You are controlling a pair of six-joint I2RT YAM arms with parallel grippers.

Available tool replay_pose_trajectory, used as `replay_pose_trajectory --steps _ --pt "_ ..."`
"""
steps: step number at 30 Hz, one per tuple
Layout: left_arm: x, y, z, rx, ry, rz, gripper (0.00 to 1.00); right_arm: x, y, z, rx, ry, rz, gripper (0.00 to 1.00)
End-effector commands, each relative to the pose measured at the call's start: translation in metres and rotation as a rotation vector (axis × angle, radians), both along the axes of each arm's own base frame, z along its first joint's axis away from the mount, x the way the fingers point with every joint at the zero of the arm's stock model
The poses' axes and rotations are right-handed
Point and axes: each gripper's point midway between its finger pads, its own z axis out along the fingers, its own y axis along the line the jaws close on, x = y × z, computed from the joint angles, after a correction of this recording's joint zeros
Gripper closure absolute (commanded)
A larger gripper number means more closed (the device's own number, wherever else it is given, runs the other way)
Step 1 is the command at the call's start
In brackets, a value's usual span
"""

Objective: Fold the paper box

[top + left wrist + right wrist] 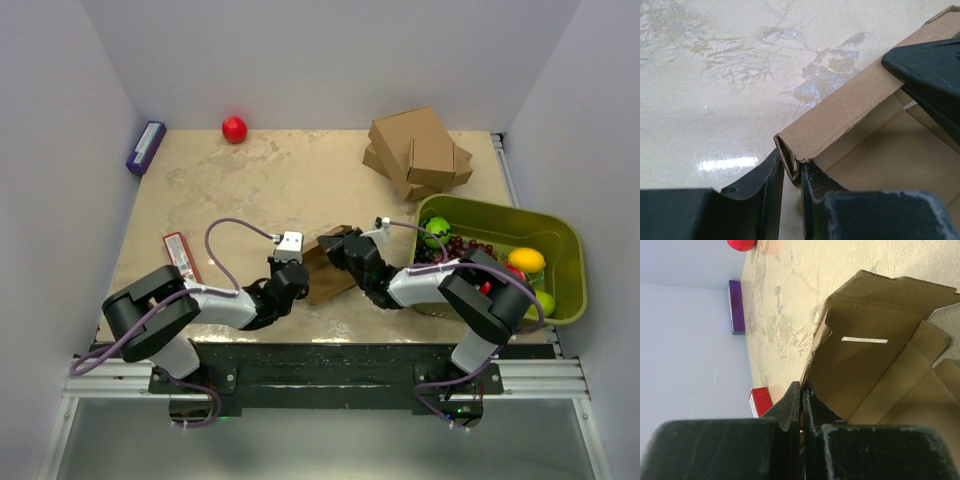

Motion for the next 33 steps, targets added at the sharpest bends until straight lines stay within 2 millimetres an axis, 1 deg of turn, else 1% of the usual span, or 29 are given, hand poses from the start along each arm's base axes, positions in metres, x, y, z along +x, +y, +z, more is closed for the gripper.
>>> replay_pose_trajectory --steps 1,2,3,4,5,6,7,9,11,12,13,14,15,16,17,18,19,20,21,22,23,25,26,27,28,29,30,31,33 --pt "0.001 0.006 0.018 -0.046 -0.038 0.043 1.00 -0.006 -0.002 0.012 -0.100 -0.030 0.038 1.00" --pt "0.000 0.006 0.020 -0.053 -0.037 0.025 1.00 -0.006 -0.004 0.014 -0.107 -0.037 0.039 1.00" --pt "-0.003 0.000 0.027 -0.075 -0.034 -0.020 1.00 -0.006 -0.005 0.024 -0.100 -0.054 0.037 0.96" --pt "-0.004 0.005 0.025 -0.071 -0.018 -0.031 1.00 -0.007 -0.007 0.024 -0.113 -0.055 0.035 0.93" --pt "-0.005 0.004 0.026 -0.079 -0.013 -0.049 1.00 -0.007 -0.009 0.026 -0.126 -0.061 0.036 0.91" --pt "-0.007 -0.002 0.031 -0.098 -0.005 -0.095 1.00 -0.007 -0.010 0.033 -0.128 -0.072 0.037 0.89" --pt "-0.008 0.002 0.028 -0.090 0.010 -0.102 1.00 -0.008 -0.009 0.034 -0.144 -0.068 0.046 0.87" --pt "-0.010 -0.002 0.029 -0.099 0.028 -0.156 1.00 -0.007 -0.007 0.046 -0.165 -0.095 0.068 0.79" --pt "-0.008 0.003 0.027 -0.101 0.051 -0.171 1.00 -0.011 -0.004 0.059 -0.185 -0.135 0.108 0.65" --pt "-0.010 0.000 0.029 -0.120 0.058 -0.199 1.00 -0.011 -0.002 0.067 -0.185 -0.153 0.122 0.57" --pt "-0.008 0.005 0.028 -0.127 0.066 -0.194 1.00 -0.012 -0.002 0.076 -0.196 -0.180 0.139 0.51" --pt "-0.008 0.007 0.029 -0.133 0.069 -0.197 1.00 -0.015 0.000 0.080 -0.201 -0.194 0.164 0.39" --pt "-0.007 0.010 0.032 -0.145 0.074 -0.203 1.00 -0.019 0.004 0.086 -0.200 -0.217 0.202 0.34" --pt "-0.006 0.011 0.034 -0.148 0.075 -0.208 1.00 -0.022 0.003 0.100 -0.211 -0.263 0.218 0.30" --pt "-0.006 0.012 0.036 -0.148 0.077 -0.215 1.00 -0.025 0.002 0.107 -0.210 -0.281 0.229 0.27" --pt "-0.006 0.013 0.039 -0.153 0.084 -0.225 1.00 -0.030 0.001 0.108 -0.219 -0.286 0.255 0.22" --pt "-0.006 0.012 0.042 -0.155 0.087 -0.236 1.00 -0.033 -0.001 0.114 -0.252 -0.323 0.277 0.20" --pt "-0.006 0.013 0.043 -0.152 0.094 -0.242 1.00 -0.039 -0.005 0.131 -0.251 -0.366 0.287 0.19" --pt "-0.009 0.014 0.045 -0.152 0.108 -0.257 1.00 -0.041 -0.007 0.139 -0.267 -0.384 0.298 0.16" --pt "-0.010 0.013 0.049 -0.158 0.109 -0.263 1.00 -0.046 -0.014 0.133 -0.341 -0.378 0.325 0.15" --pt "-0.011 0.014 0.051 -0.159 0.113 -0.268 1.00 -0.051 -0.020 0.145 -0.362 -0.401 0.331 0.14" --pt "-0.016 0.015 0.059 -0.178 0.121 -0.294 1.00 -0.058 -0.033 0.139 -0.495 -0.402 0.371 0.14" --pt "-0.017 0.017 0.060 -0.184 0.127 -0.299 1.00 -0.062 -0.041 0.147 -0.519 -0.420 0.373 0.14" --pt "-0.021 0.017 0.065 -0.194 0.135 -0.320 1.00 -0.066 -0.046 0.147 -0.555 -0.431 0.389 0.13" --pt "-0.022 0.018 0.068 -0.199 0.137 -0.325 1.00 -0.070 -0.052 0.141 -0.639 -0.452 0.429 0.13" --pt "-0.023 0.019 0.074 -0.209 0.129 -0.330 1.00 -0.074 -0.054 0.143 -0.663 -0.471 0.456 0.13" --pt "-0.026 0.022 0.073 -0.206 0.150 -0.332 1.00 -0.080 -0.057 0.146 -0.679 -0.497 0.477 0.13" --pt "-0.027 0.023 0.074 -0.207 0.153 -0.329 1.00 -0.083 -0.059 0.145 -0.716 -0.516 0.509 0.09" --pt "-0.031 0.025 0.081 -0.215 0.155 -0.338 1.00 -0.088 -0.065 0.136 -0.758 -0.502 0.540 0.09"
